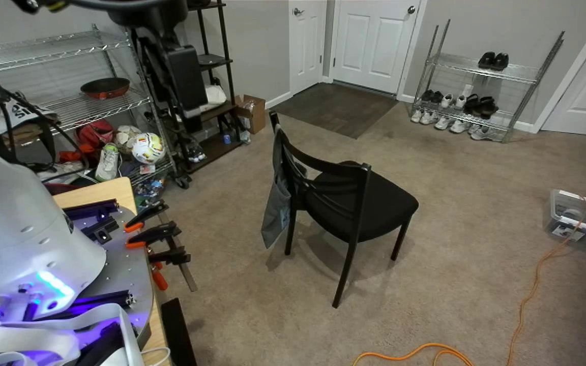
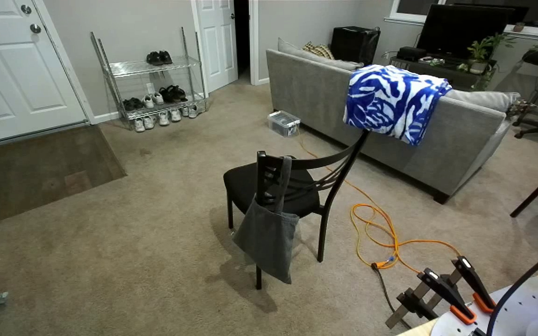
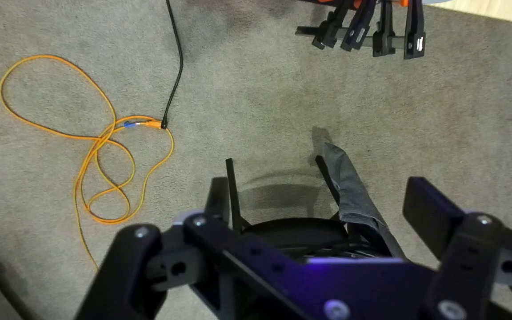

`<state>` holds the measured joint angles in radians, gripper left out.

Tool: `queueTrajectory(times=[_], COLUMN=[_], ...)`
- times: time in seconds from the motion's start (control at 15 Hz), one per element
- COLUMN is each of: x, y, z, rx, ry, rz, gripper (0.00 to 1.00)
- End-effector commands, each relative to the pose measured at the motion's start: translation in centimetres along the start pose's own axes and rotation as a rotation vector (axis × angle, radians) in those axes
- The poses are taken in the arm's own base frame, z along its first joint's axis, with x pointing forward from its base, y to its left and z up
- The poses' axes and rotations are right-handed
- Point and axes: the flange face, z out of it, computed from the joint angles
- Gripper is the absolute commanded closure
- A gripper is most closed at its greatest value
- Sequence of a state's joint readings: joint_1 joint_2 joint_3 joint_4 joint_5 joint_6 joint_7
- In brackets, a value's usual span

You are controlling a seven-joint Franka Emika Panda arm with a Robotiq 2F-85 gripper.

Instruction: Move the bag to the right side of the chair

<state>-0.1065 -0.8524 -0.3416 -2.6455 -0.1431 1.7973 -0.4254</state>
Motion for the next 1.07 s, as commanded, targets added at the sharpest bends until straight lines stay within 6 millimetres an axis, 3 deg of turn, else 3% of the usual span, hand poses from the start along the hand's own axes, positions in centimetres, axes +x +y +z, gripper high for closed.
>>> queueTrajectory(times=[0.0, 0.67, 0.87, 1.0], x=[0.0, 0.3, 2.3, 4.4], y=[0.0, 0.0, -0.8, -2.6], z=[0.0, -0.2, -0.4, 0.7], rx=[0.000, 0.001, 0.028, 0.053], ry=[-0.001, 0.012, 0.053, 0.054], rz=[0.000, -0.006, -0.018, -0.072], gripper=[0.00, 0.00, 0.00, 0.00])
